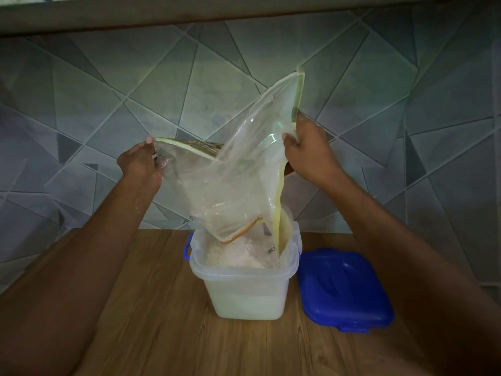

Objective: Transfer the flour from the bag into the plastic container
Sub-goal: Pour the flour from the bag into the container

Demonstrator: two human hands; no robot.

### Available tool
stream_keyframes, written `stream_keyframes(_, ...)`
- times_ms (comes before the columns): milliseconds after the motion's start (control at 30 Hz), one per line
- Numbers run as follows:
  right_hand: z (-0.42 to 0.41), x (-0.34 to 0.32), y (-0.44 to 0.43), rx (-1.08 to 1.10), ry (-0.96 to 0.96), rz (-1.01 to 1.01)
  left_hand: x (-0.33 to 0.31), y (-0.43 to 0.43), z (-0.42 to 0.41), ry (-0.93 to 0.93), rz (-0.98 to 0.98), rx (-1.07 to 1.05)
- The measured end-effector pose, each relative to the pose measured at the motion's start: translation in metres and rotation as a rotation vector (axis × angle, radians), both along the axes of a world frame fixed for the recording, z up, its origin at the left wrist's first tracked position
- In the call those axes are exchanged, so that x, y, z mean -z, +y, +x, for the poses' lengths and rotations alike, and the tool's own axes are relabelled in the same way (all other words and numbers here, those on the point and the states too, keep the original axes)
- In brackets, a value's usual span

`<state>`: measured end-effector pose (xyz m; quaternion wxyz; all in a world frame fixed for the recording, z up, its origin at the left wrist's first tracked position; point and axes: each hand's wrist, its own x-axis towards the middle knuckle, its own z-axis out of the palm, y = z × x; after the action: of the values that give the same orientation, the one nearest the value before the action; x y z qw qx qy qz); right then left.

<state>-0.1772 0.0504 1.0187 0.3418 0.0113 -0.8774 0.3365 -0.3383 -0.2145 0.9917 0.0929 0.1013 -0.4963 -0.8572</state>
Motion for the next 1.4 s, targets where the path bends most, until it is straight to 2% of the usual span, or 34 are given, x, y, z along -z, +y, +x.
stream_keyframes(467,-0.008,0.000,-0.001,0.006,0.048,0.008,-0.004,-0.008,0.001,-0.010,-0.025,0.009)
stream_keyframes(567,-0.011,-0.003,0.003,0.024,0.088,-0.055,-0.005,-0.012,0.000,-0.005,-0.034,0.013)
stream_keyframes(667,-0.012,-0.001,0.003,-0.025,0.029,0.029,-0.002,-0.020,-0.003,-0.023,-0.032,-0.002)
stream_keyframes(767,-0.015,0.000,0.006,-0.023,0.077,-0.041,0.001,-0.023,-0.004,-0.012,-0.004,0.005)
stream_keyframes(967,-0.017,-0.004,0.009,-0.057,0.096,0.002,0.005,-0.030,-0.002,-0.002,0.046,0.013)
stream_keyframes(1067,-0.020,-0.005,0.010,-0.064,0.035,0.064,0.005,-0.030,0.000,0.004,0.027,0.024)
stream_keyframes(1167,-0.019,-0.009,0.008,-0.035,0.091,0.013,0.006,-0.028,0.003,0.009,0.037,0.015)
stream_keyframes(1300,-0.019,-0.019,0.004,-0.044,0.066,0.006,0.012,-0.033,0.002,-0.006,-0.023,-0.005)
stream_keyframes(1400,-0.023,-0.029,-0.003,-0.093,0.048,-0.100,0.021,-0.036,0.006,-0.022,-0.031,0.053)
